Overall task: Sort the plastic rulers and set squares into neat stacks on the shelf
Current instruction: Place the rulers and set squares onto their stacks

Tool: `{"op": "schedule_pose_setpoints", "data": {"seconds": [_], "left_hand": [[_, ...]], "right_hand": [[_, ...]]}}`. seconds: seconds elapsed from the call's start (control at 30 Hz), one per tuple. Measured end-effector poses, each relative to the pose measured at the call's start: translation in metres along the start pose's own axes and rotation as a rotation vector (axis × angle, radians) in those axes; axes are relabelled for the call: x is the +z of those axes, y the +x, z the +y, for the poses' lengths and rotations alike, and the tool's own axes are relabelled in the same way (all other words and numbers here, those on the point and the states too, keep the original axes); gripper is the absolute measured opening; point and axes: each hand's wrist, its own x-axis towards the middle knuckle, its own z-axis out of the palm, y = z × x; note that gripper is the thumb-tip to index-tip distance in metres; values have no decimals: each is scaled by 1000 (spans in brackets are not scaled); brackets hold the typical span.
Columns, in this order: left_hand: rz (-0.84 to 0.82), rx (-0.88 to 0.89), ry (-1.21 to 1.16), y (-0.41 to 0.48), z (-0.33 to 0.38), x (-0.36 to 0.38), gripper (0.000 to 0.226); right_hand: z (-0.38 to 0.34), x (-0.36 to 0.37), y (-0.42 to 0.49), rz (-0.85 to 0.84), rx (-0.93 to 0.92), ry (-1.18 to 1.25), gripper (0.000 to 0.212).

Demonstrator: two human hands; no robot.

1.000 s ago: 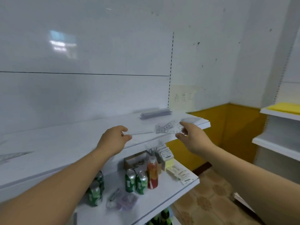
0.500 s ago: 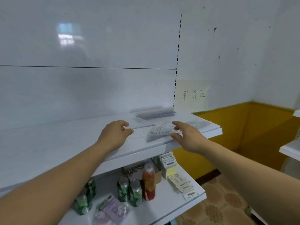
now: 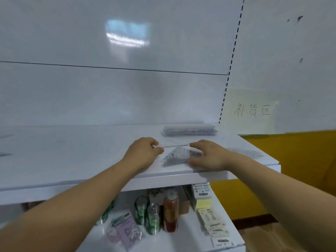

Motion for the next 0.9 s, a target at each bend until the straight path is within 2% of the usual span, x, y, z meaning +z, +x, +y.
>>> {"op": "schedule_pose_setpoints", "data": {"seconds": [0.2, 0.37, 0.57, 0.73, 0.9], "left_hand": [[26, -37, 70, -10, 27, 20, 45], [48, -72, 144, -16, 37, 29, 44], [39, -67, 182, -25, 44, 32, 37], [-23, -77, 216, -29, 47, 25, 53], [-80, -64, 311, -37, 37, 3, 57]], "right_hand": [[59, -16, -16, 52, 78, -247, 86], [82, -5, -19, 62, 58, -241, 81], [87, -8, -17, 56, 12, -230, 76], [83, -16, -15, 25, 2, -248, 86], [48, -34, -4, 53, -41, -239, 83]]}}
